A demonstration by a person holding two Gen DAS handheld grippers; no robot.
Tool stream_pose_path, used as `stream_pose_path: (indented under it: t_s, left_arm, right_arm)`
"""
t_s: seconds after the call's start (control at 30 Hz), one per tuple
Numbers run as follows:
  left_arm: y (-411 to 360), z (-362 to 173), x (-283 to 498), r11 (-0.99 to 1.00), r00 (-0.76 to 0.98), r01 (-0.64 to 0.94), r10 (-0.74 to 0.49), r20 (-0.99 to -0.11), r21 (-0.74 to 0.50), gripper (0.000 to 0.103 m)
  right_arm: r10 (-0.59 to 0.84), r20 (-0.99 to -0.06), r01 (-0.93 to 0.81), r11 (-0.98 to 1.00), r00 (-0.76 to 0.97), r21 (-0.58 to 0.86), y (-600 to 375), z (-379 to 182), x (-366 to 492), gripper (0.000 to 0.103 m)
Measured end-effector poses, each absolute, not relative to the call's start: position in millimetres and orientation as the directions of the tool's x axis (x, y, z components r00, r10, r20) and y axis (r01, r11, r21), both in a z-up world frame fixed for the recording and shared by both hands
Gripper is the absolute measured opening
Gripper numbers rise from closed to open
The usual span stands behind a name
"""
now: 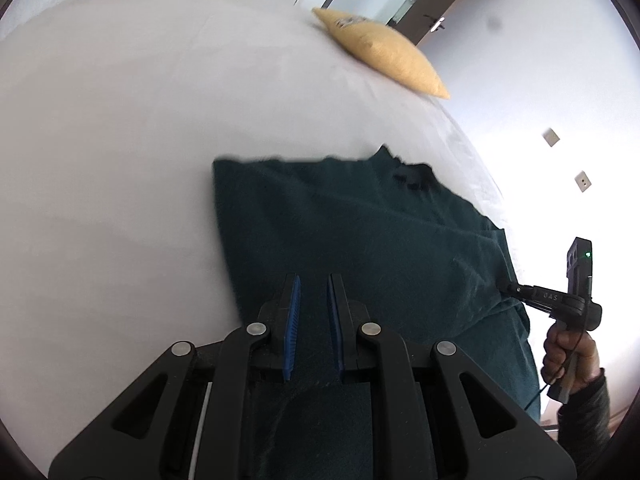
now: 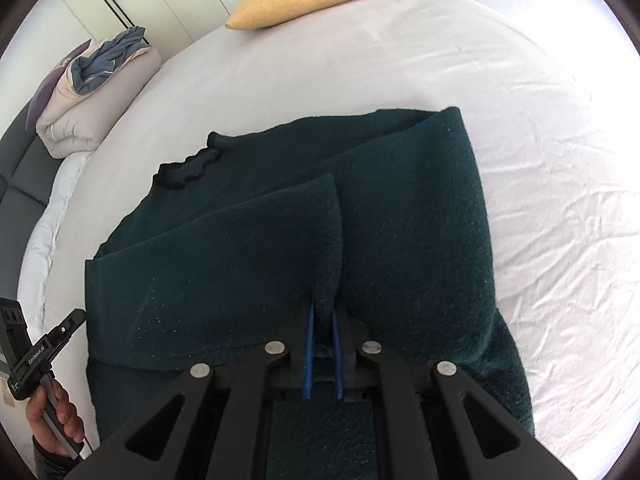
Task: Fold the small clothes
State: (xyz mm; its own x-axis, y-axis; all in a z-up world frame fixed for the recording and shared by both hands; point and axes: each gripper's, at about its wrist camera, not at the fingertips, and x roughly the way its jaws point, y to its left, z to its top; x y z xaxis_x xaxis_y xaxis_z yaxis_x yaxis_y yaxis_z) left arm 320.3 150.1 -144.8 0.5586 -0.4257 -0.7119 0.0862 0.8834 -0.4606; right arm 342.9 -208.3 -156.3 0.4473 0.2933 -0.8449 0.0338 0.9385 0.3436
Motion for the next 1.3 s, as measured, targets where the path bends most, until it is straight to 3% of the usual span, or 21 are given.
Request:
stream_pose_path:
  t_s: [0.17, 0.27, 0.33, 0.5, 0.57, 0.63, 0.7, 0.87, 0.97, 1.1, 1.3]
  left_arm:
    - [122, -137, 337, 0.916, 0.547, 0.133, -0.387, -0.743, -0.379, 0.013]
    - [112, -161, 351, 0.934, 0.489, 0.120, -0.350, -0.799, -0.336, 0.013]
    - [116, -172, 351, 0.926, 0.494, 0.117, -0.369, -0.787, -0.360, 0.013]
    - [118, -173, 351, 0.918, 0.502, 0.133, -0.387, -0.774, -0.373, 0.013]
    - [119, -174, 352, 0.918, 0.499, 0.146, -0.391, -0.773, -0.370, 0.013]
    - [121, -175, 351, 0.915, 0.502, 0.151, -0.398, -0.768, -0.375, 0.013]
    - [125, -180, 349, 0.911, 0.509, 0.154, -0.406, -0.759, -0.384, 0.013]
    - [129, -182, 343, 0.908, 0.520, 0.152, -0.410, -0.749, -0.391, 0.013]
    - [129, -178, 331, 0.914, 0.527, 0.146, -0.396, -0.752, -0.380, 0.013]
    - [138, -169, 282, 0.923, 0.545, 0.112, -0.367, -0.754, -0.369, 0.013]
    - [143, -163, 188, 0.881, 0.530, 0.065, -0.428, -0.732, -0.468, 0.013]
  right_arm:
    - [0.268, -0.858, 0.045, 0.947, 0.438, 0.318, -209, -154, 343, 0.018]
    - [0.210, -0.857, 0.084, 0.956, 0.471, 0.281, -213, -143, 340, 0.023]
    - [0.192, -0.834, 0.097, 0.955, 0.517, 0.280, -216, -130, 338, 0.023]
    - [0.329, -0.748, -0.008, 0.918, 0.577, 0.397, -197, -113, 352, 0.024]
    - [0.404, -0.714, -0.062, 0.889, 0.571, 0.454, -184, -116, 362, 0.029]
    - [0.442, -0.704, -0.073, 0.870, 0.556, 0.488, -176, -128, 373, 0.049]
    - [0.456, -0.741, -0.057, 0.867, 0.493, 0.495, -170, -153, 383, 0.059]
    - [0.476, -0.681, -0.152, 0.864, 0.557, 0.480, -180, -160, 354, 0.059]
    - [0.464, -0.675, -0.106, 0.859, 0.573, 0.500, -205, -159, 332, 0.058]
    - [0.293, -0.719, 0.036, 0.914, 0.630, 0.404, -236, -148, 281, 0.063]
    - [0.319, -0.650, 0.040, 0.879, 0.690, 0.475, -258, -135, 189, 0.063]
